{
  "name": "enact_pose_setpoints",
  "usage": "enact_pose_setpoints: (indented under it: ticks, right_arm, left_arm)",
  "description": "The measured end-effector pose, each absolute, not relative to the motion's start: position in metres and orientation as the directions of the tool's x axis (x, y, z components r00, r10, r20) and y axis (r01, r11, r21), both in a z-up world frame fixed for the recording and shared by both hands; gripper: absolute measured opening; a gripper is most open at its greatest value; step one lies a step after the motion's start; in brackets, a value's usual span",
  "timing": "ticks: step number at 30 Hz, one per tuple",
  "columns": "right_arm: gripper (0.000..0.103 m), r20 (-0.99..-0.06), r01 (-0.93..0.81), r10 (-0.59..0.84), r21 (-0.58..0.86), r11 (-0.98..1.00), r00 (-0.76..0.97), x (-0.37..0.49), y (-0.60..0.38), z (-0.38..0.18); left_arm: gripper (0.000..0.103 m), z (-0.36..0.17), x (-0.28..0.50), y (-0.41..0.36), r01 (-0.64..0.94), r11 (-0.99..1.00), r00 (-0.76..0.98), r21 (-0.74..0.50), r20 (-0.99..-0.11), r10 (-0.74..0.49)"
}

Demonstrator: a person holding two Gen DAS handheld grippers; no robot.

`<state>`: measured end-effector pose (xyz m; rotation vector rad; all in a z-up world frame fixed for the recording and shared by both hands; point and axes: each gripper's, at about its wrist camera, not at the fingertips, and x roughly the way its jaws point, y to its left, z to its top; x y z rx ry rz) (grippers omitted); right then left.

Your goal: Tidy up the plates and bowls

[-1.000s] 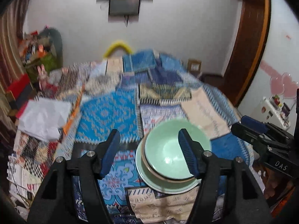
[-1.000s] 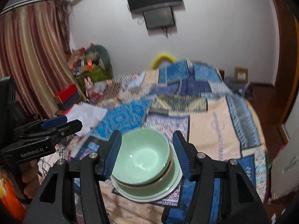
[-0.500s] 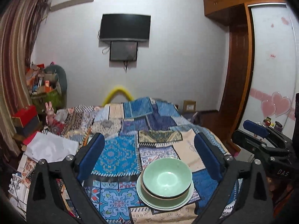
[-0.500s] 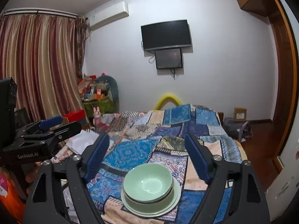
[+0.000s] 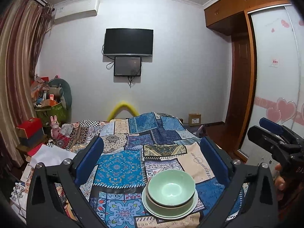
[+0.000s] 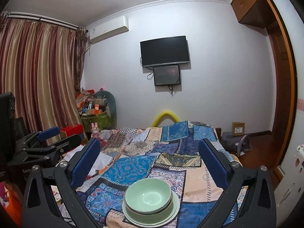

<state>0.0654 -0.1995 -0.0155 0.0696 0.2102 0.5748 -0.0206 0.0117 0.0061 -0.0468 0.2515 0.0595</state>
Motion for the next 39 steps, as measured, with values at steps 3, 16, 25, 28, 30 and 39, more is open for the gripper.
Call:
enact_pose_setpoints:
  ticks: [3, 16, 25, 28, 30, 39]
  right_arm:
    - [0.103, -0.172, -0.528, 0.541, 0.118, 0.841, 0.823, 0.0648, -0.198, -0.0153]
    - [0.103, -0.164, -0.527, 0.539, 0.115, 0.842, 0.826, 0.0587, -0.2035, -0.0158]
    - [0.103, -0.17, -0.53, 0.543, 0.116, 0.84, 0.823, 0.059, -0.2034, -0.015]
    - [0.103, -0.168, -0.53, 0.543, 0.118, 0.84, 0.823, 0.0586, -0.2051, -0.0146]
    - [0.103, -0.167, -0.53, 0.544, 0.12, 0.839, 0.822, 0.0592, -0.2055, -0.0147]
    - [0.103, -0.173, -0.528, 0.541, 0.117, 0.841, 0.823, 0.06, -0.2061, -0.0147]
  left_arm:
    - [0.103, 0.0062, -0.0231, 0.0103, -0.067, 0.997, 0.968, -0.032, -0.245, 0.057]
    - [0.103, 0.0054, -0.0226, 0.0095, -0.06, 0.998, 0.968, -0.036, -0.244, 0.05]
    - [0.103, 0.0042, -0.0219, 0.0085, -0.054, 0.998, 0.968, -0.032, -0.245, 0.044]
    - [0.103, 0.0032, -0.0213, 0.0074, -0.052, 0.998, 0.968, -0.032, -0.247, 0.043]
    - [0.103, 0.0033, -0.0212, 0.0074, -0.053, 0.998, 0.968, -0.033, -0.247, 0.043]
    - [0.103, 0.0008, -0.0196, 0.0081, -0.05, 0.998, 0.966, -0.043, -0.256, 0.038]
